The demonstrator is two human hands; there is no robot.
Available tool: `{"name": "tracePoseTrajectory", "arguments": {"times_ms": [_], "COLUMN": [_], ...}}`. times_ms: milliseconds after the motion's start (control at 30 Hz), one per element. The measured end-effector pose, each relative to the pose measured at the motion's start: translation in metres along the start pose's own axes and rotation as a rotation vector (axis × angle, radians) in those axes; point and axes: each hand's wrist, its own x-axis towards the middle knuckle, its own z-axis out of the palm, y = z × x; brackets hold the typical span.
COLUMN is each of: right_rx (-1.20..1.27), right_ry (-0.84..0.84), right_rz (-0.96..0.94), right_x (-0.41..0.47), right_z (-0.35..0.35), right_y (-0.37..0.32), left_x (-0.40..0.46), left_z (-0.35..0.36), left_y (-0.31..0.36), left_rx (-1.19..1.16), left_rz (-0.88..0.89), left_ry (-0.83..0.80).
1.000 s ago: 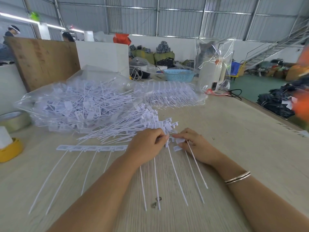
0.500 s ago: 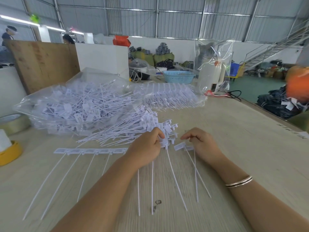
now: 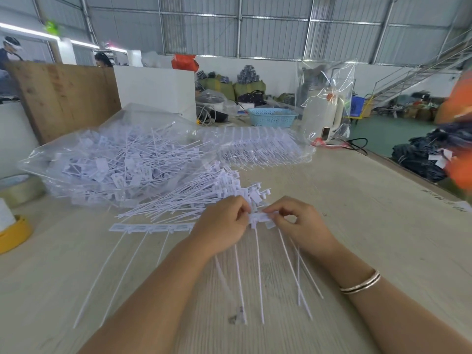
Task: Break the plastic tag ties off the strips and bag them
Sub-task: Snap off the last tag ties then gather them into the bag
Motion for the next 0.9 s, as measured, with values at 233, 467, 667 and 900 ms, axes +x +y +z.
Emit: {"name": "tracePoseTrajectory", "arguments": {"times_ms": [233,467,667,900], "right_rx": [-0.218,-0.513,-0.323,0.008], "right_ry": [-0.169,-0.194,-0.203,-0.202], "right_rz": [0.038,-0.012,0.072,0.156], "right_x": [-0.001,0.001,0.001,0.002], "right_z": [0.001,-0.001,-0.002,-0.003], "right_y": [-0.005,-0.010,-0.004,-0.003], "left_x": [-0.001,-0.001,-0.002,-0.002], "left_z": [0.002,0.006,0.005,0.004], "left_y": [-0.007,-0.009,-0.011,-0.009], "left_rx": [-0.025,-0.031,-0.111,-0.078], "left_rz": [-0.025,0.019,0.135,0.207], "left_ry": [-0.044,-0.077,-0.008,0.030]}}
